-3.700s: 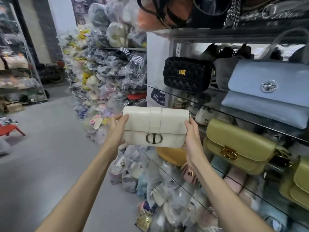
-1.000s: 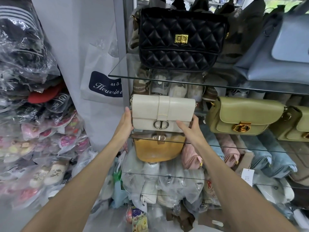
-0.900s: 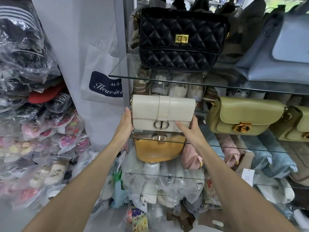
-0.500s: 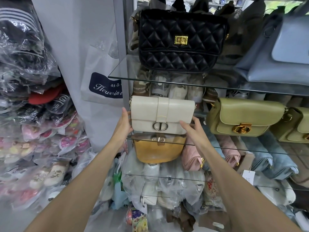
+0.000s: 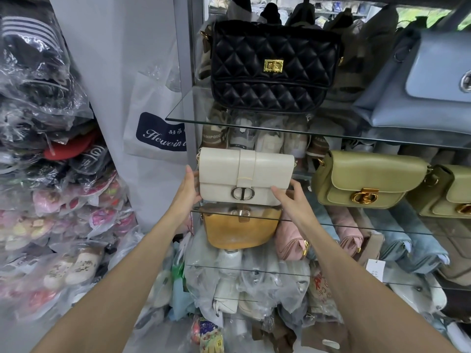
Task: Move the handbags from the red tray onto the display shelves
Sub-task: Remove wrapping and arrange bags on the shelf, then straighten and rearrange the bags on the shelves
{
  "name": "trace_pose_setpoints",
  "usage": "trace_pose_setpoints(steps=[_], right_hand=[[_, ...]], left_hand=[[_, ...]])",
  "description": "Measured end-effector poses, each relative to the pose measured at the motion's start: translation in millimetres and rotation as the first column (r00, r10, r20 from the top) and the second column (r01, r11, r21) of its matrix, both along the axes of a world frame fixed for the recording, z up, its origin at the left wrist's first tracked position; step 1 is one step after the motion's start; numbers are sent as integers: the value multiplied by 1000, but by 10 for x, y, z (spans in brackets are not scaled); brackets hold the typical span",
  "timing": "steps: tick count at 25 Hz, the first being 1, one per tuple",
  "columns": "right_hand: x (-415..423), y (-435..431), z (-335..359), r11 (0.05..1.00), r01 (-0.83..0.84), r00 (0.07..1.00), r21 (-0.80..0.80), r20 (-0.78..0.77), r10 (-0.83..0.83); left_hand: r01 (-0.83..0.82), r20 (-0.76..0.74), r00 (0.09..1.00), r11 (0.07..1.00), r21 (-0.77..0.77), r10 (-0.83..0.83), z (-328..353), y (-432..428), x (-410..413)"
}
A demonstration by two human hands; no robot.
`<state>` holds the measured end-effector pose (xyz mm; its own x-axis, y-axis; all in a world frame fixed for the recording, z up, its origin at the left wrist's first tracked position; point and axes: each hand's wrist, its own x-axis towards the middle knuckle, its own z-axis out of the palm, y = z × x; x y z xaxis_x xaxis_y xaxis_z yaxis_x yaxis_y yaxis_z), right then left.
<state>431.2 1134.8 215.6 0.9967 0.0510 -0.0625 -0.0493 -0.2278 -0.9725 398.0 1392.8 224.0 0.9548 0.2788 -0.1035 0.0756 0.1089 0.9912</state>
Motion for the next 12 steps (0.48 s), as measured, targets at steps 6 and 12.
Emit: trace_pose_setpoints(steps=[6,12], right_hand=[[-301,214,292,914,391,814,-107,503,-289],[-576,518,1152,962,259,658,-85,745,-111]], left_hand=[[-496,103,857,862,-107,506,431,426,-107],[-658,495,635,751,-55,593,1422,415,-219]])
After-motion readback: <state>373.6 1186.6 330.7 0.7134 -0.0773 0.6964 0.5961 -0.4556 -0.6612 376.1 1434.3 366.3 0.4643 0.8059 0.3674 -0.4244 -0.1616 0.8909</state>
